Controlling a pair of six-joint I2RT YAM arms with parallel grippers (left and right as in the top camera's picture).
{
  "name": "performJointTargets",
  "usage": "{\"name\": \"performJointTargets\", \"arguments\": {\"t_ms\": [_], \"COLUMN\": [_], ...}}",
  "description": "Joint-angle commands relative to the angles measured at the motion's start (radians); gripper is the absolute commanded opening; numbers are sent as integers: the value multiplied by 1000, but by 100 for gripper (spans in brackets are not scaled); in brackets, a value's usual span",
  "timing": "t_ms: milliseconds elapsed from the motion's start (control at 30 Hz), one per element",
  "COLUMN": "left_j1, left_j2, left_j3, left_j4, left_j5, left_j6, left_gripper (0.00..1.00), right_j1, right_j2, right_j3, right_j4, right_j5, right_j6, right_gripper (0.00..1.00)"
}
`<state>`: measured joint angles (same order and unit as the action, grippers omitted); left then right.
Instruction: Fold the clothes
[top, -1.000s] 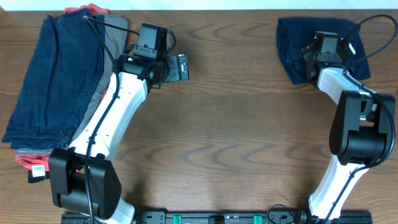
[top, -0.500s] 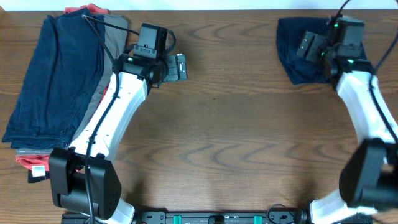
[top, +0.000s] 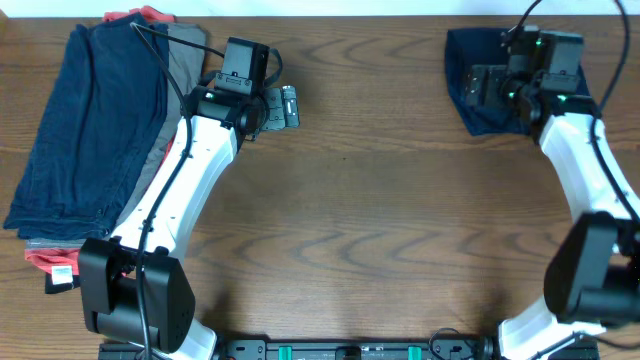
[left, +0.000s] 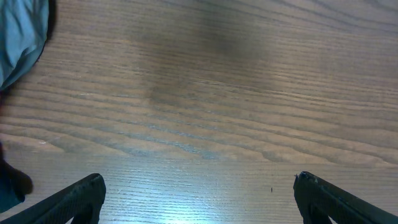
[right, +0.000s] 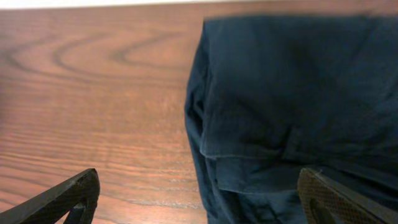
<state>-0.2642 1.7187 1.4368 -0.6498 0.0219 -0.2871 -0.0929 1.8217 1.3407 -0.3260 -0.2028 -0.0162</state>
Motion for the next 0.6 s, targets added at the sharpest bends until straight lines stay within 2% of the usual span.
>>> {"name": "performJointTargets", "arguments": {"t_ms": [0,200,567], "left_j1": [2,2,2], "left_j2": [8,8,8], "left_j3": [-8,-8,-8], "left_j4": [0,0,-1], "left_j5": [-16,-15,-15], "left_j6": [10,10,10], "left_gripper": [98,98,98], "right_j1": [-11,-13,-16], "right_j2": [79,198,342], "right_j3": [5,5,5], "right_j4": [26,126,177], "right_j5": [-7,8,46], "right_j6": [-23,-23,-21], "right_gripper": [98,85,81]}}
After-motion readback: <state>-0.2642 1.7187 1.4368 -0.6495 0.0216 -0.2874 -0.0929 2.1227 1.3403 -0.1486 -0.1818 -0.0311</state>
